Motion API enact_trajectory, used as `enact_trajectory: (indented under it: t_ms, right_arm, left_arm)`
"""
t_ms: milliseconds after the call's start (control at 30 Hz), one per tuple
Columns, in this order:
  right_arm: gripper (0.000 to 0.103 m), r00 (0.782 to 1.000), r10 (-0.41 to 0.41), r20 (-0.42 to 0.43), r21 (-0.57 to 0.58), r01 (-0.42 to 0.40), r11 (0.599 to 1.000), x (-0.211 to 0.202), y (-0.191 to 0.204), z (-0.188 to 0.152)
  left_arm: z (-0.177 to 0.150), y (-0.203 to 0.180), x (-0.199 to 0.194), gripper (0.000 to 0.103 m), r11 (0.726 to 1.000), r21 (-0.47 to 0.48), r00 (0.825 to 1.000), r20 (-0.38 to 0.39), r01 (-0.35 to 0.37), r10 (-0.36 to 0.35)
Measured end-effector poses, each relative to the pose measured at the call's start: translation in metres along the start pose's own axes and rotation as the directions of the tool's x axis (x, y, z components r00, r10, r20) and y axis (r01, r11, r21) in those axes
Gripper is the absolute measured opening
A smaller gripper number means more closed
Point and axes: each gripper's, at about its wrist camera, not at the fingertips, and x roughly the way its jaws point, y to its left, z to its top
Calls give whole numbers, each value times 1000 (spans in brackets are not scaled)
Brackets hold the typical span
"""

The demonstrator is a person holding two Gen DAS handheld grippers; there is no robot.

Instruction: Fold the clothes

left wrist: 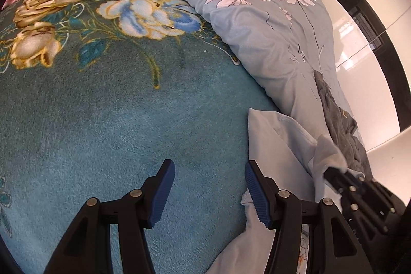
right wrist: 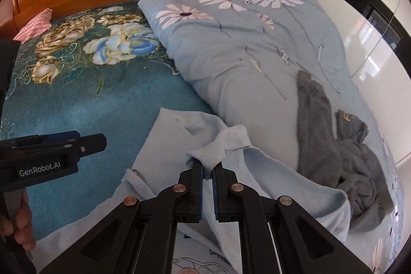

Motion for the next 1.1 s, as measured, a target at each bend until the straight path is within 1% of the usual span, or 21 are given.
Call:
enact_trajectory:
  t_ms: [33,100,167,200,233,267,300,333,400,467,567,633,700,733,767,833,867,900,967,1033,1100]
  right_arm:
    - [7,999,39,-24,2,-39,999,8,3,0]
    - [7,996,82,-47,4,-81,997,12,8,-2]
    - [10,995,89,-38,1,-89,996,5,9,-5]
    - [16,995,94,-31,4,-94,996,1,8,-6]
    - [30,993,116,-27,23,-116,993,-3,4,-7]
    - [38,988,153,-25,50,-152,987,-7,-2,-9]
    - [48,983,185,-17,71,-183,980,-12,-8,-11]
    - [50,978,208,-10,88,-206,975,-17,-13,-14]
    - [50,984,177,-10,93,-176,980,-27,-23,-20]
    - [50,992,128,5,109,-128,986,-40,-36,-29]
    - [50,995,102,9,196,-102,975,-60,-62,-53]
    - [50,998,67,-22,251,-59,966,-69,-79,-75]
    - [50,997,29,-70,305,-6,952,-73,-96,-100]
    - [50,996,19,-92,337,13,941,-75,-104,-113]
    - [50,994,17,-111,375,27,927,-77,-113,-125]
    - [50,989,20,-146,448,48,893,-77,-129,-146]
    - [50,986,22,-163,478,60,876,-76,-136,-155]
    - [50,983,24,-180,508,72,858,-75,-143,-164]
    - [50,977,30,-211,563,96,821,-73,-156,-181]
    - [50,975,37,-221,601,107,792,-68,-164,-189]
    - [50,972,42,-231,636,119,763,-62,-173,-195]
  left_arm:
    - [0,2,1,61,1000,-15,1000,-4,4,-4]
    - [1,6,4,61,999,-34,1000,-9,-2,1]
    - [1,6,5,61,999,-40,1000,-9,-3,2]
    - [1,6,5,61,999,-39,1000,-7,2,-2]
    - [1,4,4,61,999,-34,1000,-3,10,-10]
    - [0,2,4,61,999,-25,1000,1,20,-20]
    - [-1,-1,4,61,999,-13,1000,3,31,-31]
    - [-2,-4,3,61,999,-1,999,3,46,-46]
    - [-3,-12,4,61,996,32,997,-11,82,-82]
    - [-5,-22,9,61,992,72,994,-37,108,-105]
    - [-9,-37,16,61,982,124,989,-63,140,-133]
    - [-11,-44,21,61,978,134,986,-73,162,-153]
    - [-12,-50,25,61,974,136,981,-82,183,-173]
    - [-11,-52,27,61,974,138,982,-84,179,-168]
    - [-11,-53,30,61,978,142,986,-84,156,-145]
    - [-12,-54,35,59,981,177,994,-86,77,-62]
    - [-12,-55,38,59,979,202,996,-86,37,-20]
    - [-13,-56,40,59,975,221,996,-86,14,5]
    - [-13,-58,40,59,970,242,996,-81,0,20]
    - [-13,-59,40,59,966,258,997,-75,-11,32]
    - [-12,-57,37,59,968,250,997,-75,7,13]
